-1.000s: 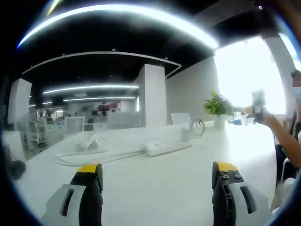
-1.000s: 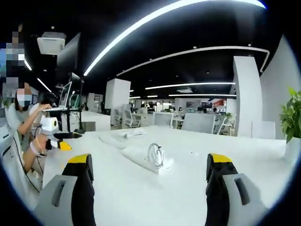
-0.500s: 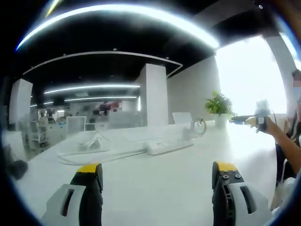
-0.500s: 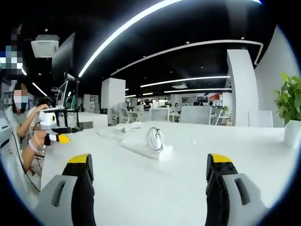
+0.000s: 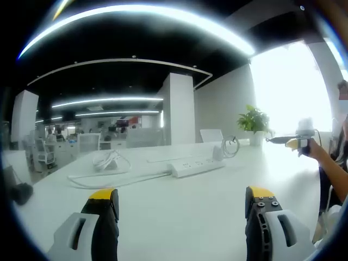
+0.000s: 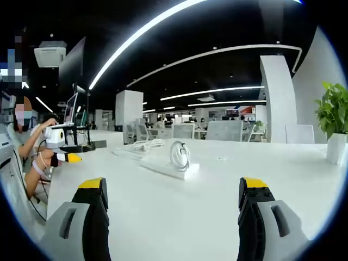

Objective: Straighten the power strip on the desk, plug the charger into it

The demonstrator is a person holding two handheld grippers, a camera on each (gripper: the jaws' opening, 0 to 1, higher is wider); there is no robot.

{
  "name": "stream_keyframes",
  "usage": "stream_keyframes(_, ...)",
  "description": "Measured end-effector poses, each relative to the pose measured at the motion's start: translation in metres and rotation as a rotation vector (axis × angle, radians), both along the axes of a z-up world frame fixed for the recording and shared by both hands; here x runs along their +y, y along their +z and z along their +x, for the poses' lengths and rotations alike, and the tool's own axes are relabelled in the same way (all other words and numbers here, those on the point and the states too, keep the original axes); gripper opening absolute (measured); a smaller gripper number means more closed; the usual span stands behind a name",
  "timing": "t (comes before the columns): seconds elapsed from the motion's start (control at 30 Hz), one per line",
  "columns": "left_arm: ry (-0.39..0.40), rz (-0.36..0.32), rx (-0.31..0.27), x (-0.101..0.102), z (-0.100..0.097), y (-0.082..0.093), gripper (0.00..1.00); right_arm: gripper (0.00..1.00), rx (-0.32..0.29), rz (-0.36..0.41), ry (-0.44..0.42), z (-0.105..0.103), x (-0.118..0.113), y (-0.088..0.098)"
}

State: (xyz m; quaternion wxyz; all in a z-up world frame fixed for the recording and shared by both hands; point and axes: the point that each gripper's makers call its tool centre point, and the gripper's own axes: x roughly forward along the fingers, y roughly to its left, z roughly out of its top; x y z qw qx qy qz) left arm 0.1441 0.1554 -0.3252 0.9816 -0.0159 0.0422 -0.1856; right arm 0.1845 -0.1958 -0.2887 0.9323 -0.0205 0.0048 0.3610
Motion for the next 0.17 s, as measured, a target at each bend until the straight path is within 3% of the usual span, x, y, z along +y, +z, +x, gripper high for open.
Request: stream_keyframes(0.17,0.002,0.001,0.003,0.0011,0.0004,-0.0016,0.99,1.0,0.01,-0.001,0.0,0.0011,-0.0003,-0.0034)
